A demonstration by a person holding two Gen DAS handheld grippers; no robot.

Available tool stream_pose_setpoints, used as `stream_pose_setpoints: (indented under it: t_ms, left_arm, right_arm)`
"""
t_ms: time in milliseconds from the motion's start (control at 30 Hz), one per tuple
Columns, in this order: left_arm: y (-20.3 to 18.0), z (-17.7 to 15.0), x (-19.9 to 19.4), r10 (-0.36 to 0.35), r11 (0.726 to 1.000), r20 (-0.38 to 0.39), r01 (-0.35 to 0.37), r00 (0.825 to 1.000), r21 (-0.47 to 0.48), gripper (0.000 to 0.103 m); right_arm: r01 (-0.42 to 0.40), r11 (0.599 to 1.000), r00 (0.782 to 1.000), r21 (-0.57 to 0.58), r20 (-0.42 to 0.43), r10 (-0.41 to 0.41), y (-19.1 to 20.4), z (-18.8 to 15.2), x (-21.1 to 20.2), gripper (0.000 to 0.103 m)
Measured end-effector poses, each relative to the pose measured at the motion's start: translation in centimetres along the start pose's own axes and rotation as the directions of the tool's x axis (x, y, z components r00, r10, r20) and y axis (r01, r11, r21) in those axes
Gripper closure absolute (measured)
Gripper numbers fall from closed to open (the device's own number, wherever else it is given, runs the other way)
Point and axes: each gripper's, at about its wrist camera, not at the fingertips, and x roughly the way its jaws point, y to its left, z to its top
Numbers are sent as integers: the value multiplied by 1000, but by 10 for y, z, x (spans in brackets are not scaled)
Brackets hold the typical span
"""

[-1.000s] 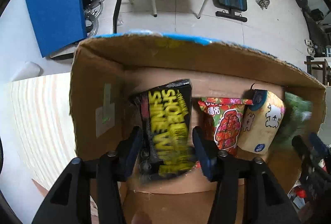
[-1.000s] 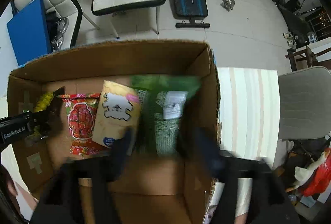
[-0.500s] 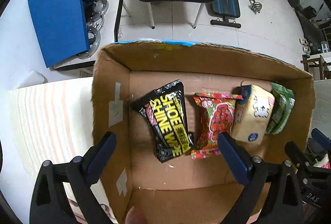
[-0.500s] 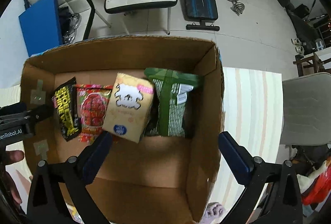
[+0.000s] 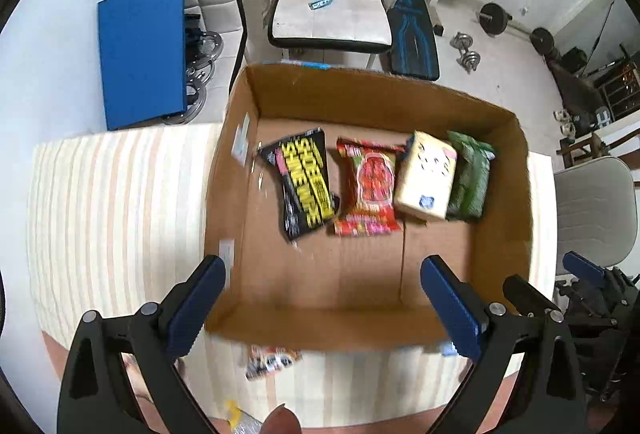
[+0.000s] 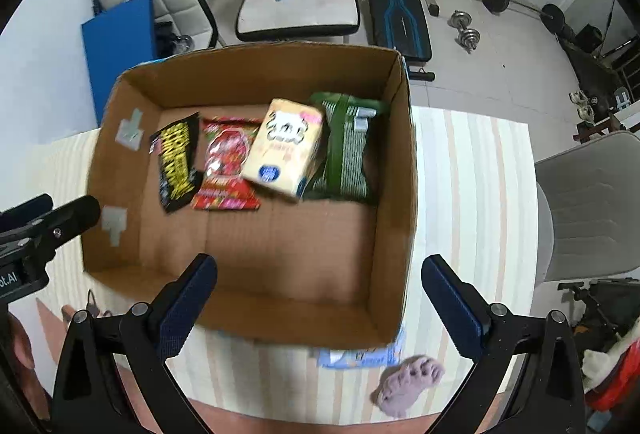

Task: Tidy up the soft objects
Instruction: 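Grasp the silver glitter sponge with the left gripper while the right grasps the blue tissue pack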

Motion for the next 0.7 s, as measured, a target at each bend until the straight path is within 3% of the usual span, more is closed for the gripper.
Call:
stream_pose_setpoints:
  t_ms: [167,333,500,700]
  left_arm:
    - [11,-52,-15,-20,997,11,21,1000,-75,3]
    - [47,-125,14,-107,971,-104,81,989,-225,3]
    - [84,-193,54,-50,952,-215,-18,975,-306,3]
    - [113,-257,90,-28,923,-328,-101,944,-371,3]
  right_arm:
    - [-53,999,998,4,15,53,-7,-48,-18,0]
    - [-57,996,998,70,-12,58,-39,-105,-12,0]
    - [-38,971,993,235,-104,64,-94,-158,25,0]
    - [12,946,978,323,-203,57,-129,-198,81,0]
